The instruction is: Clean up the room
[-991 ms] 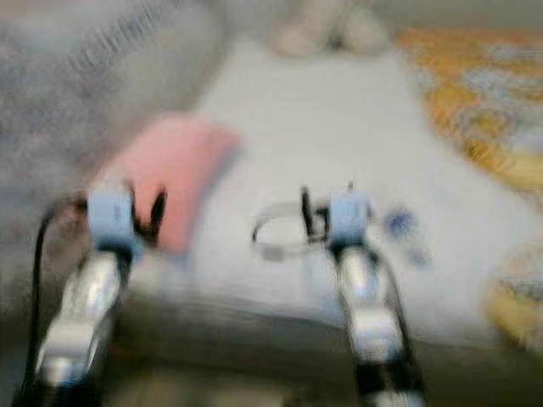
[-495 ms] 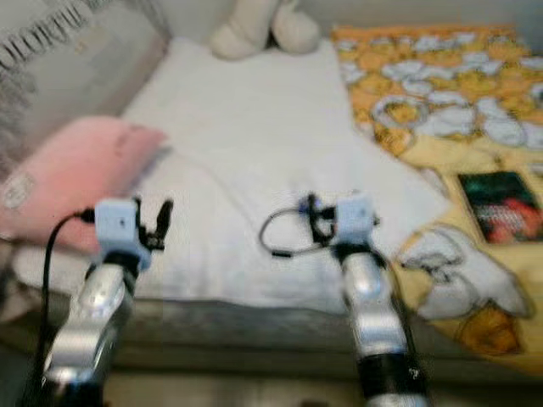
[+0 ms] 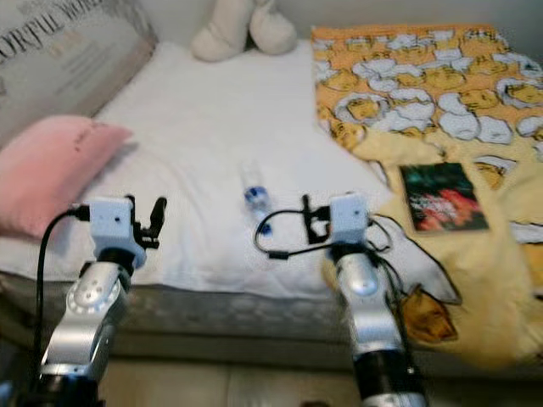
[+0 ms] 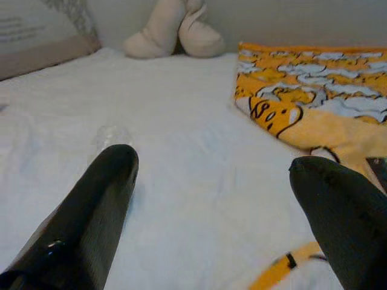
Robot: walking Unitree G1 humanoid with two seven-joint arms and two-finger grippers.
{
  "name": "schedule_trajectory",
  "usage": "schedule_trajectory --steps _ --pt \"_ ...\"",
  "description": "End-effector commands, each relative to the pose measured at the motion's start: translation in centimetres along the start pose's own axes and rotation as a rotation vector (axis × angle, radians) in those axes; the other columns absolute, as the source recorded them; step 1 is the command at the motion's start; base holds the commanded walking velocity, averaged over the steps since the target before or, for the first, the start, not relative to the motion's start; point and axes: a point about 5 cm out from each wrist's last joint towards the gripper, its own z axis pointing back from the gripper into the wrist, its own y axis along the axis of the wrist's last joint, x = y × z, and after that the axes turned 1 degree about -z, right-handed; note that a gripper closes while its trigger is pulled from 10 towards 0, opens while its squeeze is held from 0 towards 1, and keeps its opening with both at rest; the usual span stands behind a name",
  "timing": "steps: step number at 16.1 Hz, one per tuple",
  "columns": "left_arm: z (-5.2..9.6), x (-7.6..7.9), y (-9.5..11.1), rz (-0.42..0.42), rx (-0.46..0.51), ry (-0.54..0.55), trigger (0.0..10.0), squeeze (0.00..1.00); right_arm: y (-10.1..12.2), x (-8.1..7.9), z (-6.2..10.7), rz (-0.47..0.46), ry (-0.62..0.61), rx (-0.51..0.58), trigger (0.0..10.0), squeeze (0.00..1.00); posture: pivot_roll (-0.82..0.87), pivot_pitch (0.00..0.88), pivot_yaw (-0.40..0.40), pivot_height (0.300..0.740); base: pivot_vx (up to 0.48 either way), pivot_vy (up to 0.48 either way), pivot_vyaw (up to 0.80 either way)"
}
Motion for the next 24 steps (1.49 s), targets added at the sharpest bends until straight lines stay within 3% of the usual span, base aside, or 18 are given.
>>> schedule_trajectory --steps 1,3,10,18,24 --pt "-0.2 -0.4 0.2 -0.025 0.004 -0.003 10.0 0.00 0.5 -0.6 -0.3 -0.005 0.028 0.020 10.0 0.00 -0.16 0.000 0.138 0.740 0.000 0.480 -0.77" --pt "-0.4 -0.4 0.3 -0.062 0.002 0.022 10.0 0.00 0.5 -0.4 -0.3 0.013 0.025 0.020 10.0 0.00 -0.16 0.000 0.135 0.740 0.000 0.000 0.00" --pt "-0.5 -0.3 0.7 -0.064 0.024 0.018 10.0 0.00 0.6 -0.5 -0.7 0.021 0.044 0.020 10.0 0.00 -0.16 0.000 0.131 0.740 0.000 0.000 0.00" --pt "-0.3 -0.6 0.8 -0.025 0.022 0.048 10.0 0.00 0.4 -0.7 -0.8 0.030 0.072 0.007 10.0 0.00 -0.15 0.000 0.125 0.740 0.364 0.305 0.00" --pt "-0.5 -0.4 1.0 -0.064 0.026 0.028 10.0 0.00 0.4 -0.3 -1.7 0.002 0.048 -0.017 10.0 0.00 -0.13 0.000 0.119 0.740 0.357 0.252 0.00"
